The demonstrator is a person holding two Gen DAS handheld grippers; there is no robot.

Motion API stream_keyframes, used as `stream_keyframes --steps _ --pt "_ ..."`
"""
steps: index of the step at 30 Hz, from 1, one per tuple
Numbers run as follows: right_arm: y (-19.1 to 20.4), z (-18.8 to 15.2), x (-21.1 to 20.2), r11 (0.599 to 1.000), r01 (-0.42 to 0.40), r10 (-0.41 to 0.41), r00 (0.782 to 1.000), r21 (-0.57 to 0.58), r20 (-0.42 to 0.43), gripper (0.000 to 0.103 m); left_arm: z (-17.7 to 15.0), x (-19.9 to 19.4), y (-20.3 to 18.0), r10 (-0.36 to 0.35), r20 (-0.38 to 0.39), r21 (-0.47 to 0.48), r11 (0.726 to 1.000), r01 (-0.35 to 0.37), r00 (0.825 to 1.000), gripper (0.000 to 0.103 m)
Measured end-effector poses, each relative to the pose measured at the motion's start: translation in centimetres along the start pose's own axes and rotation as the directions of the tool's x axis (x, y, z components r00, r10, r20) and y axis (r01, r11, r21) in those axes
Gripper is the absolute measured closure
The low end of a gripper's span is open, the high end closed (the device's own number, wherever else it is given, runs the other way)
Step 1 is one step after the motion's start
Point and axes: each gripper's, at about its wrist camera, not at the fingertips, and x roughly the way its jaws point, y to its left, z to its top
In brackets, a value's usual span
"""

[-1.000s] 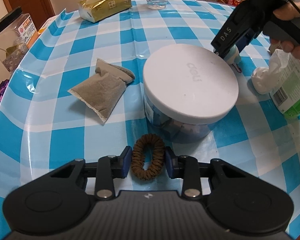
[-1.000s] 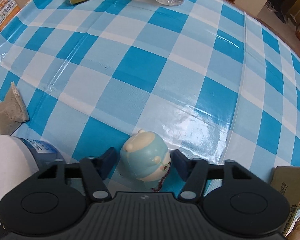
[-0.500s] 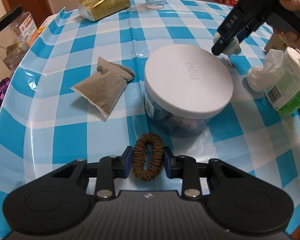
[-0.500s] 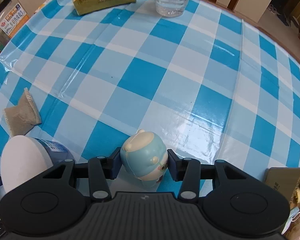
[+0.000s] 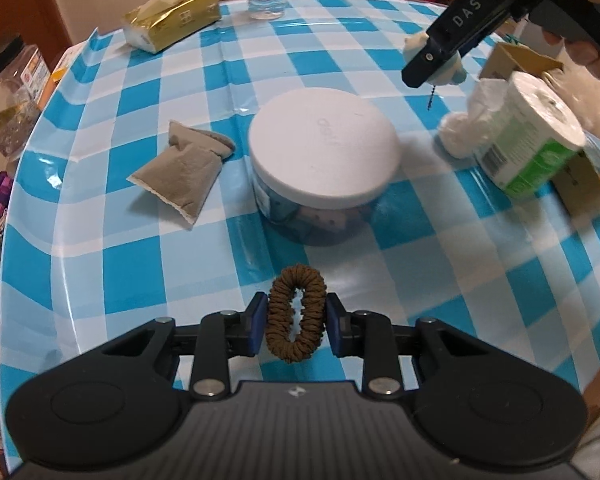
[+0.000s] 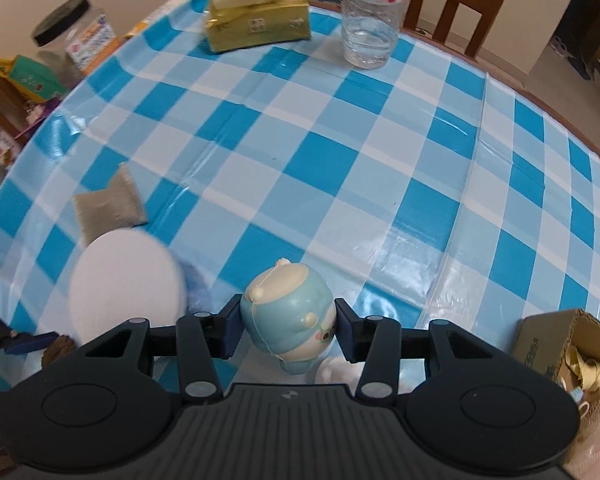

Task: Organize soft objects
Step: 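Lift and carry the figurine and hair tie in both tools toward the box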

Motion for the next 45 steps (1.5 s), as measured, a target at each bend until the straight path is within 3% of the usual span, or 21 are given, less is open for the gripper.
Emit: stream_keyframes --steps 11,20,30,37,45 --pt "2.4 -4.5 -4.2 0.997 -0.081 0.081 0.996 0.0 0.037 0.051 -0.8 -2.8 -1.6 -0.061 -0.032 0.096 0.993 0.064 0.998 0.074" --pt "3.9 -8.7 -7.3 0.996 -0.077 0.074 0.995 0.041 0.074 0.051 -1.0 -5.1 -3.3 -0.098 -0.023 0.21 0.972 0.101 0.995 0.074" --pt "4.4 -14.0 -9.5 0.988 -0.063 0.047 0.992 0.142 0.115 0.051 -0.8 -6.6 -5.3 -0.142 -0.035 0.342 0.928 0.145 0.989 0.074" --pt "2.1 -17.7 -11.0 0.984 -0.062 0.038 0.99 0.169 0.138 0.051 0.5 -7.0 -8.5 -0.131 -0.03 0.384 0.914 0.132 0.991 0.074" --pt "-4.1 -21.5 -14.0 0.977 -0.019 -0.014 0.988 0.213 0.151 0.051 2.8 -7.0 -14.5 -0.171 -0.023 0.41 0.897 0.165 0.985 0.074"
